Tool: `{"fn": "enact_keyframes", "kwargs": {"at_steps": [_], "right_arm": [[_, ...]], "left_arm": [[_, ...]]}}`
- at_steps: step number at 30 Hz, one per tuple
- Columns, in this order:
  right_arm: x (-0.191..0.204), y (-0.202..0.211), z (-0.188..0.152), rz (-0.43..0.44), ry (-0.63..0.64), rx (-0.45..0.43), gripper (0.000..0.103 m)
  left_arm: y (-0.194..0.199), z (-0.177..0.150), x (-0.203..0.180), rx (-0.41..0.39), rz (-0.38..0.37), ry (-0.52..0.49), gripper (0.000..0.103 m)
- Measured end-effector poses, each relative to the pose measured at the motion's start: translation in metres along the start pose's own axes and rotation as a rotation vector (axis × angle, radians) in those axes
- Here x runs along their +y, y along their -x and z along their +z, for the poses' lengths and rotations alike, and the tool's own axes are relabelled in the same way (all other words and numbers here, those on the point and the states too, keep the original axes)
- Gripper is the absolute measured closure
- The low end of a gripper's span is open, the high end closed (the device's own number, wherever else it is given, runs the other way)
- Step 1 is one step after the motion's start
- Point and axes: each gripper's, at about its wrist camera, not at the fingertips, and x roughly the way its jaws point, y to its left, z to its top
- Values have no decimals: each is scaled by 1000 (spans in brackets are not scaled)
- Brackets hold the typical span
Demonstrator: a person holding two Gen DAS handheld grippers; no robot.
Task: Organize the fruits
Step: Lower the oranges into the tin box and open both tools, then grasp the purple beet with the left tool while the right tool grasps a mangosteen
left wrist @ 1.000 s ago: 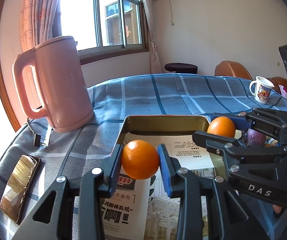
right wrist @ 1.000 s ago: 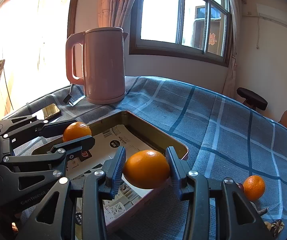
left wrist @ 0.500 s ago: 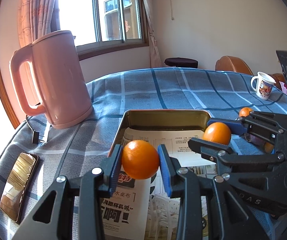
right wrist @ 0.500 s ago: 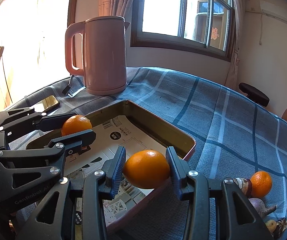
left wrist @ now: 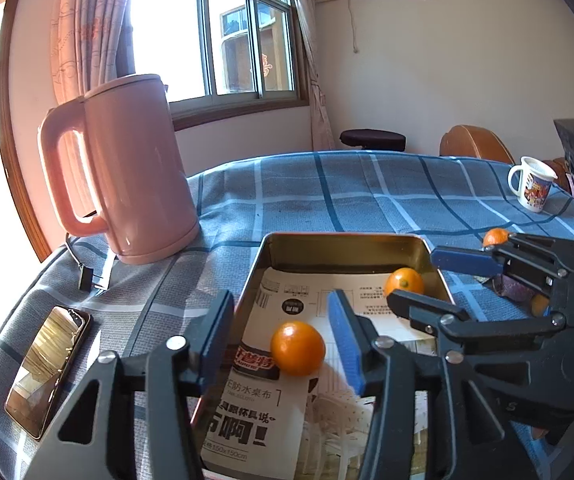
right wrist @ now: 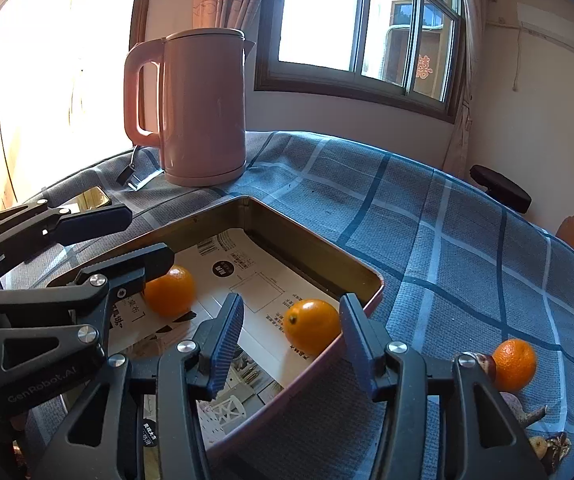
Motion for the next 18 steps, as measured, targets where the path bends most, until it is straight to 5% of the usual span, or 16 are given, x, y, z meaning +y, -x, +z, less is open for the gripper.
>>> {"fn": "enact_keyframes", "kwargs": {"at_steps": [4,9,18], "right_arm": [[-14,15,-8,-26,-32,-8,36],[-39,54,-24,-77,-64,-46,36],[-113,123,-83,-261,-187,-31,35]], "left_arm": [[17,3,-2,-75,-21,32,20],[34,8,-24,-127,-96,18,17],[34,5,-87,-93,-233,-76,15]]}}
